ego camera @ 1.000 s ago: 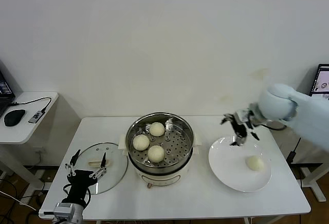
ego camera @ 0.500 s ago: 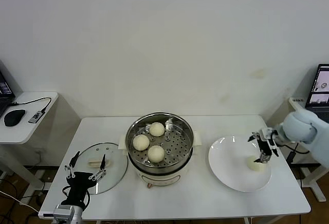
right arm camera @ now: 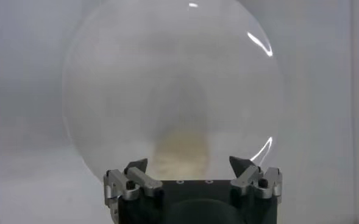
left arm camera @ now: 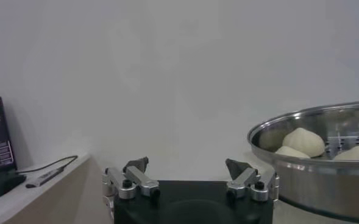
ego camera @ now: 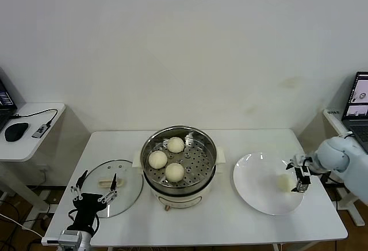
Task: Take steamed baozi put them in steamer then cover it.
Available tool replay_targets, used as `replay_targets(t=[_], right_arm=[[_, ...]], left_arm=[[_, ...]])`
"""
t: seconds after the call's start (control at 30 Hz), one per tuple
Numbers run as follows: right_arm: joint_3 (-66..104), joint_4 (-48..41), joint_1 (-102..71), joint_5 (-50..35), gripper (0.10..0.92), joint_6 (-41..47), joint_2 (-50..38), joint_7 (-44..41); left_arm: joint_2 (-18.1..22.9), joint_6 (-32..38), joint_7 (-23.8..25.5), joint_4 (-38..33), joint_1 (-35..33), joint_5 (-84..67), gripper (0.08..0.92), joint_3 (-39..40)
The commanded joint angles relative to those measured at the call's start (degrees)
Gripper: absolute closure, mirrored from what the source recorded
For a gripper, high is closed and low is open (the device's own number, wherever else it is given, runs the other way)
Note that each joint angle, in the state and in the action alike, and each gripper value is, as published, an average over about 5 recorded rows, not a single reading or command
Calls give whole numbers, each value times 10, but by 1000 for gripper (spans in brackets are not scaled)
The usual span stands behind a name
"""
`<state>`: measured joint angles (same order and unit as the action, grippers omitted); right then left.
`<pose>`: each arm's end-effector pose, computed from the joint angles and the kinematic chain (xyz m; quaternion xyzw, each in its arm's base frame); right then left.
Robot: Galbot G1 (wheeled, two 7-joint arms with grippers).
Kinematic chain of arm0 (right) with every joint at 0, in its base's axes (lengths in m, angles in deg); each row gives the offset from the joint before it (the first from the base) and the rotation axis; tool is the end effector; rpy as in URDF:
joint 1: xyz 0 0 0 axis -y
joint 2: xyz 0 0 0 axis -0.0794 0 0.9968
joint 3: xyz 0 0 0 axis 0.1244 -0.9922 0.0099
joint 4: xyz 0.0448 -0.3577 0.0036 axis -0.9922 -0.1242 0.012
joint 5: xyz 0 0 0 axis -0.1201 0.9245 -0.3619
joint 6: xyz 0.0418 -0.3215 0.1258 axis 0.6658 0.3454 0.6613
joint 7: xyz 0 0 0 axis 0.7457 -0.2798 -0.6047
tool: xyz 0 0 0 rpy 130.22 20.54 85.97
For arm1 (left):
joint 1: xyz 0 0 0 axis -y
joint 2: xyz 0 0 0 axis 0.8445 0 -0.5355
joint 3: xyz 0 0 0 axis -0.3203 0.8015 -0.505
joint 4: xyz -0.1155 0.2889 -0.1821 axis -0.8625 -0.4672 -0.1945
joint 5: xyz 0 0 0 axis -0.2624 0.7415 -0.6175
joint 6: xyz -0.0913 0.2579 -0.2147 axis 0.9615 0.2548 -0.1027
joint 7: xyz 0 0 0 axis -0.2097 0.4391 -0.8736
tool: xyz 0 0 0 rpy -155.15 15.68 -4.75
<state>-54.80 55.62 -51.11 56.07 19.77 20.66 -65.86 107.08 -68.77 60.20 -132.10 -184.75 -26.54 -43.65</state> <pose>0.4428 -0.2553 -0.2219 0.4313 -0.5818 0.5335 0.4369 0.1397 0.0795 -0.2907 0.0099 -0.9915 -0.1264 0.0283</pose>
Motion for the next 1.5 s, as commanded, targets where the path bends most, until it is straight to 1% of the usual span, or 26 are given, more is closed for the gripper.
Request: replay_targets(t=[0.03, 0.33, 0.57, 0.77, 0.93, 1.13, 1.33, 1.5], right_arm=[[25, -48, -31, 24, 207, -5, 36, 13], [24, -53, -26, 27, 305, 3, 54, 17], [10, -38, -7, 23, 401, 9, 40, 10], [-40, 0, 58, -16, 432, 24, 13, -2], [-140, 59, 183, -82, 439, 48, -15, -12], [-285, 130, 393, -203, 440, 100, -10, -5], [-418, 170, 575, -312, 439, 161, 62, 31], [-447, 184, 614, -414, 435, 223, 134, 85]], left_arm=[[1, 0, 0, 2, 1, 0, 177, 1], [2, 1, 0, 2, 1, 1, 177, 0], [3, 1, -1, 4, 1, 0, 177, 1], [4, 2, -1, 7, 5, 1, 177, 5], [3, 1, -1, 11, 10, 1, 177, 9], [1, 1, 0, 9, 12, 1, 177, 13], [0, 2, -1, 12, 16, 1, 177, 18], [0, 2, -1, 12, 17, 1, 177, 17]])
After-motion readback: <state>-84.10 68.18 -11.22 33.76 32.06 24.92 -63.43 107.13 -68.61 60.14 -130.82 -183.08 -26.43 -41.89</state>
